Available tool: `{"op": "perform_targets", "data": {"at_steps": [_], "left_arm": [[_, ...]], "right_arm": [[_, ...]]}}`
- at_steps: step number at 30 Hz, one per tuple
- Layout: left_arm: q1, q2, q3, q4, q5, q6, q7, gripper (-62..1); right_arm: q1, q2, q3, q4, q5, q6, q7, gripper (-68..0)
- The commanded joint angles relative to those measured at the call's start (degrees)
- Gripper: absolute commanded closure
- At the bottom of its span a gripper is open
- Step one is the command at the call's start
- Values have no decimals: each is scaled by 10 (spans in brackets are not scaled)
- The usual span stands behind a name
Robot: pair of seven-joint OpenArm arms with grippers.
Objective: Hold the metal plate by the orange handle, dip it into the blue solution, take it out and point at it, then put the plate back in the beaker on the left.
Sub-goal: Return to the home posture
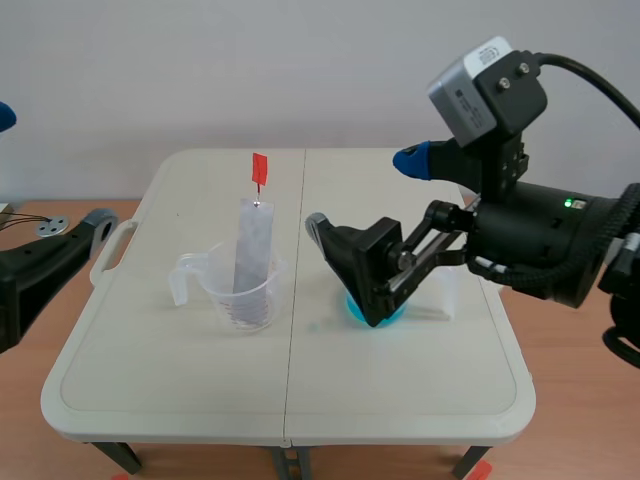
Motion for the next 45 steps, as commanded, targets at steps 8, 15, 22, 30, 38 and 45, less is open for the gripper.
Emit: {"op": "perform_targets", "data": {"at_steps": [8, 15, 22, 30, 38, 45], "left_arm": [[-79, 1, 110, 2, -6, 3, 49, -623], [-125, 1, 175, 0, -5, 6, 62, -623], [-160, 2, 221, -8, -6, 20, 63, -623], [-160, 2, 242, -9, -5, 20, 70, -623], [-160, 2, 243, -10, -4, 20, 89, -623], [-160, 2, 243, -10, -4, 20, 89, -623]], "right_arm": [[-63, 16, 74, 31, 24, 22, 9, -664], [-102, 15, 94, 32, 24, 22, 12, -663], [-114, 15, 98, 32, 23, 21, 15, -663], [-114, 15, 98, 32, 23, 19, 16, -663], [-114, 15, 98, 32, 23, 19, 17, -663], [-114, 15, 98, 32, 23, 19, 17, -663]]}}
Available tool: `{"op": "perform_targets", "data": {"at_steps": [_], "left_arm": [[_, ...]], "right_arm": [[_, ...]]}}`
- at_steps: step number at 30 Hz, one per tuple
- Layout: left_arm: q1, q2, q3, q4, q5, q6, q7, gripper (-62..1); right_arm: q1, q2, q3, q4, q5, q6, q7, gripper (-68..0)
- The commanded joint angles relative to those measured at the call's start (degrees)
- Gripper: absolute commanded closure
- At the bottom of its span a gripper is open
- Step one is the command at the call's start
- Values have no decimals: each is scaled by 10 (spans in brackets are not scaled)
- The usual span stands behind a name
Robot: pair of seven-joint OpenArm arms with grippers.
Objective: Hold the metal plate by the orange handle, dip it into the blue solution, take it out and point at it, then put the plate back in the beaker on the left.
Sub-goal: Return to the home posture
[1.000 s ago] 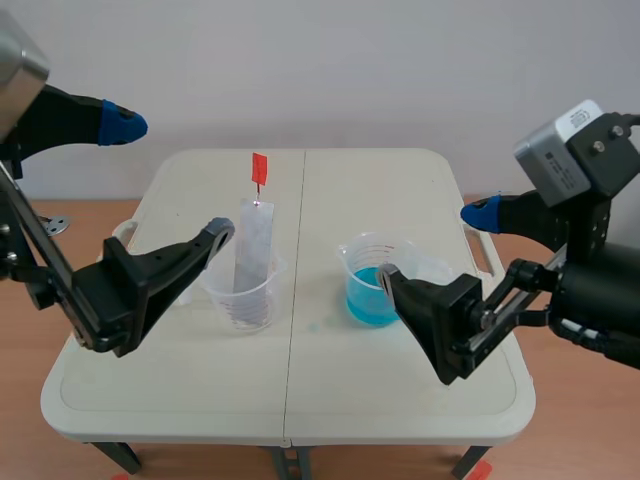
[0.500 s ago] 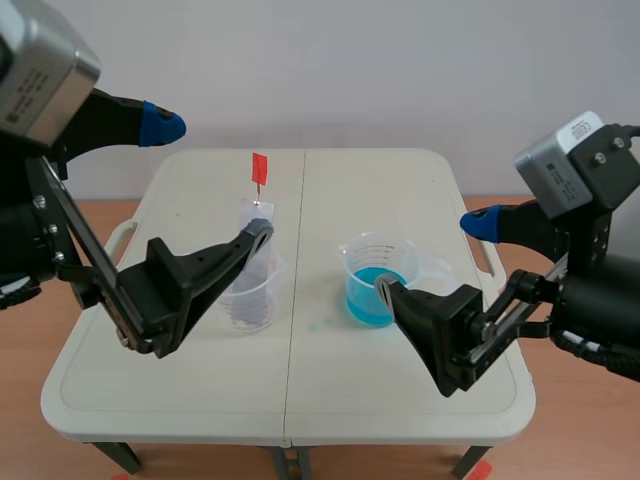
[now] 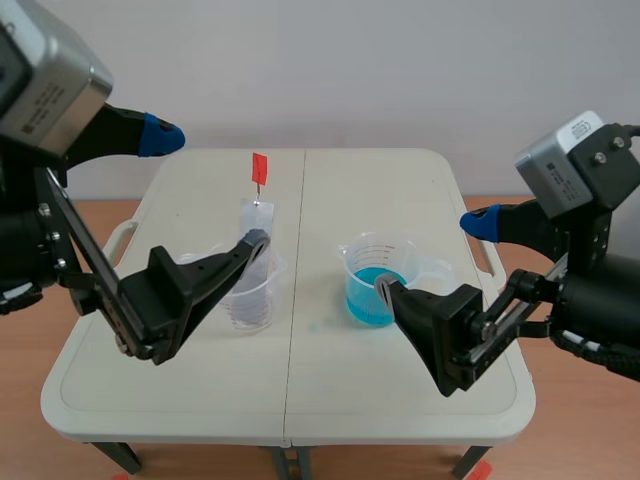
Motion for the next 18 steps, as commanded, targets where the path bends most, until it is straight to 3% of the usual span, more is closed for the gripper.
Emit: {"op": "perform_targets", "data": {"at_steps": [1, 7, 18], "left_arm": [[3, 1, 1, 1, -4, 3, -10, -623], [3, 1, 1, -4, -5, 3, -13, -623], [3, 1, 1, -91, -4, 3, -89, -623]], "right_arm": [[4, 1, 5, 10, 6, 0, 10, -663], [4, 1, 5, 10, 6, 0, 10, -663], [4, 1, 5, 10, 6, 0, 10, -663]]}}
